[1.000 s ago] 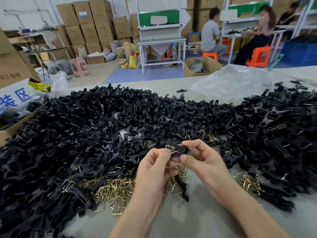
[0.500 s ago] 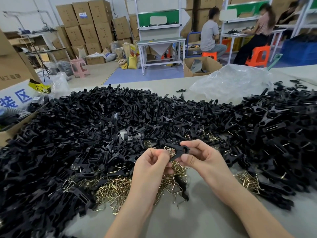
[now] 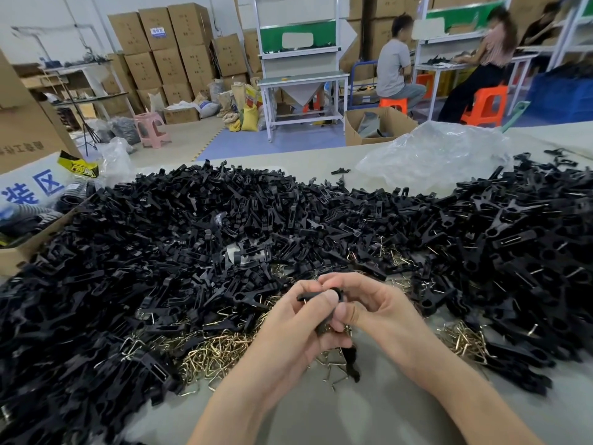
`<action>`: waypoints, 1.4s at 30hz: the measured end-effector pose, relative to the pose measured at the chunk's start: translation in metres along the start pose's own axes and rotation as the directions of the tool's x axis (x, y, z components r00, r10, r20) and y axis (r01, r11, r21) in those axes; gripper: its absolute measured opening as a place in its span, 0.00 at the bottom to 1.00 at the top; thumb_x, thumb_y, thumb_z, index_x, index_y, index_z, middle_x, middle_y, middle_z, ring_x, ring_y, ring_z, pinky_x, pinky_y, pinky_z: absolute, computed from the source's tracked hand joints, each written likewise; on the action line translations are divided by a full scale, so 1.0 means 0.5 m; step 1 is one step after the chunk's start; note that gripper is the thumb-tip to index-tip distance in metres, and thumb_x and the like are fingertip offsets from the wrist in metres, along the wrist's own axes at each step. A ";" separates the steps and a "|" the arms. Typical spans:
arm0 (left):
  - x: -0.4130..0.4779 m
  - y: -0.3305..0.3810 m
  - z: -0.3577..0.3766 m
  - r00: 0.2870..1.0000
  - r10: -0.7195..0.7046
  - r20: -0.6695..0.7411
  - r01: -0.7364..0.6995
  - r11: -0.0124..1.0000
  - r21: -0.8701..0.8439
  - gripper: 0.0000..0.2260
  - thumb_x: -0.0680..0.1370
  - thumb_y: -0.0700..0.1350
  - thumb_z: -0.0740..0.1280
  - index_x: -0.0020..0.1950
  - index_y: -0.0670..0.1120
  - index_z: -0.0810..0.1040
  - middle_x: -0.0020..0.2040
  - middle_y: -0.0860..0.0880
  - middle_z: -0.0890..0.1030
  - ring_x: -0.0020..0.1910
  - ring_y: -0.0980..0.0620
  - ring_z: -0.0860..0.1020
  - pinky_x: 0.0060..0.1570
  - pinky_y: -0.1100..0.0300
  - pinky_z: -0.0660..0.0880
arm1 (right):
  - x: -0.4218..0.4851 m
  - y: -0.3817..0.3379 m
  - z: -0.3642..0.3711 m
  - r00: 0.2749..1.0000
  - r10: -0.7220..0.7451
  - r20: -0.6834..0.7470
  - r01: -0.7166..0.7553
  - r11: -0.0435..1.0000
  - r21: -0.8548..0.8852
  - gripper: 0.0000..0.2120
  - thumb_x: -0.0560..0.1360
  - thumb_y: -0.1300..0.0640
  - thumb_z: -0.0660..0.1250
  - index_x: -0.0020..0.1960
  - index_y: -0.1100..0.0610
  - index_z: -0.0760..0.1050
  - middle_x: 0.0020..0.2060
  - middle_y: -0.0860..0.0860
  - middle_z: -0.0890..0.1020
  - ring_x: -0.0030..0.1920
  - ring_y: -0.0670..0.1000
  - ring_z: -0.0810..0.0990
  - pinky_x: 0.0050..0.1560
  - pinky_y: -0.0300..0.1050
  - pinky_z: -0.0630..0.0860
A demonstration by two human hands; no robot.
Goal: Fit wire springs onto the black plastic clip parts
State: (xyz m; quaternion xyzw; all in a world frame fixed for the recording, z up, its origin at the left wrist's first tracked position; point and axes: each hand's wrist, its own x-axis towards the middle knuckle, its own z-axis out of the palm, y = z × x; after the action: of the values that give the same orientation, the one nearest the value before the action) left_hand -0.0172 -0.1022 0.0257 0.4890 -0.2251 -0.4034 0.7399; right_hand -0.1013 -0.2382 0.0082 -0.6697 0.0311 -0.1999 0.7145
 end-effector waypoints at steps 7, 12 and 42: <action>-0.016 0.001 -0.010 0.985 -0.004 0.175 -0.019 0.992 0.127 0.20 0.74 0.47 0.73 0.66 0.51 0.80 0.49 0.46 0.79 0.45 0.52 0.76 0.51 0.50 0.78 | -0.008 0.005 0.004 0.999 -0.045 0.030 0.048 0.994 -0.103 0.11 0.73 0.58 0.71 0.54 0.56 0.85 0.54 0.44 0.81 0.38 0.56 0.78 0.51 0.46 0.80; -0.015 -0.014 -0.006 0.985 0.006 0.171 -0.010 1.000 0.024 0.23 0.75 0.46 0.74 0.70 0.54 0.77 0.53 0.45 0.80 0.44 0.52 0.77 0.49 0.53 0.78 | -0.007 0.009 0.005 0.997 -0.078 0.016 0.079 0.981 -0.176 0.15 0.78 0.68 0.67 0.53 0.50 0.86 0.57 0.44 0.78 0.40 0.56 0.79 0.46 0.47 0.80; 0.003 -0.025 0.003 0.965 0.228 -0.125 -0.187 0.942 0.278 0.12 0.76 0.55 0.70 0.43 0.47 0.84 0.39 0.45 0.85 0.26 0.57 0.72 0.25 0.66 0.68 | -0.018 0.022 0.010 0.961 -0.268 0.064 0.254 0.773 -0.581 0.29 0.75 0.50 0.68 0.75 0.40 0.66 0.63 0.41 0.76 0.62 0.48 0.79 0.60 0.38 0.75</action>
State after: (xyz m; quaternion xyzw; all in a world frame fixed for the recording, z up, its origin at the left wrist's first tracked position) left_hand -0.0222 -0.1066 0.0149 0.5865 -0.2687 -0.2500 0.7220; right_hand -0.1056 -0.2304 -0.0041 -0.8520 0.0058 -0.2853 0.4389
